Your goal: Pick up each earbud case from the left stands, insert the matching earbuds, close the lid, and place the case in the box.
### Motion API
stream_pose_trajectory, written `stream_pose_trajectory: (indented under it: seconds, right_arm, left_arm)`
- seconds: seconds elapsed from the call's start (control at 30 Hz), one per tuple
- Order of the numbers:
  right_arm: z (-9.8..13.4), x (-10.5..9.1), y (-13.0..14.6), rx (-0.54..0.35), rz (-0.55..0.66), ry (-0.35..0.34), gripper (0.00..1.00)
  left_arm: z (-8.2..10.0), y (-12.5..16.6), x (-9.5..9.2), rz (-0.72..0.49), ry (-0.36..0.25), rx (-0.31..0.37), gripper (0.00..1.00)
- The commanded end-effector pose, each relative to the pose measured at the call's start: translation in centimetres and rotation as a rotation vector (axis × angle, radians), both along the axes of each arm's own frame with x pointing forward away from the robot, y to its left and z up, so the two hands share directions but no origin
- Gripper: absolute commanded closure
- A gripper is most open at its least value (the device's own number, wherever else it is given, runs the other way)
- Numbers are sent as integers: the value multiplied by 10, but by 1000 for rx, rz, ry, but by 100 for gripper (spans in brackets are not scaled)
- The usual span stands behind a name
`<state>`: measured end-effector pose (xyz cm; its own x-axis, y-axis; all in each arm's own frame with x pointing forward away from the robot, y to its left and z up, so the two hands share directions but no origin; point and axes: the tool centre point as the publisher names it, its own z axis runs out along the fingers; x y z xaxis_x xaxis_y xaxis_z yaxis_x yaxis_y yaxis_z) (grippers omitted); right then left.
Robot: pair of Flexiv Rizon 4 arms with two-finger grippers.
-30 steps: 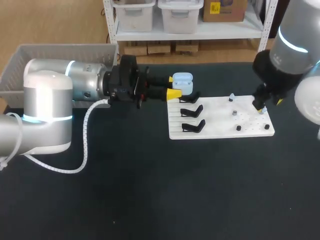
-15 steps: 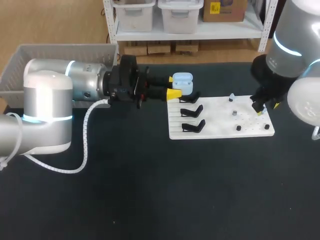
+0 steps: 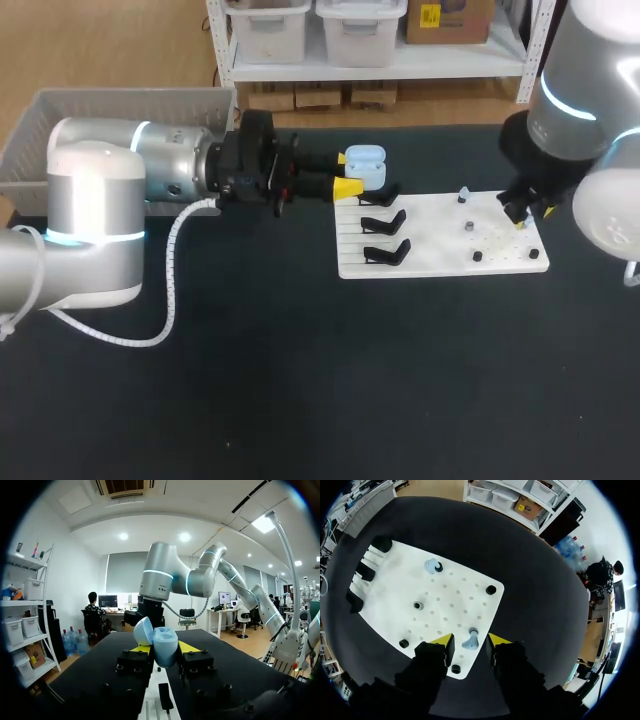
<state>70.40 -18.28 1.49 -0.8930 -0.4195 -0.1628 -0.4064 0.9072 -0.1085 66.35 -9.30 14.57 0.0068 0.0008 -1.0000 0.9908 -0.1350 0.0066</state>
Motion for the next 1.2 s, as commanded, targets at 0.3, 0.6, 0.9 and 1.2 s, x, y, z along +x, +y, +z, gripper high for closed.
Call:
stream_pose_trajectory:
  seconds: [0.3,0.6,0.9,1.2]
  right_arm:
    - [-4,-2,-1,-12,-5,-22,64]
    - [-6,0,-4,-15,-6,-23,67]
    - [-6,4,-4,-13,-9,-23,68]
    - [-7,3,-3,2,-11,-19,92]
  left_arm:
    - [0,0,-2,7,-3,-2,100]
    - [0,0,-2,7,-3,-2,100]
    - [0,0,-2,7,-3,-2,100]
    - [0,0,-2,7,-3,-2,100]
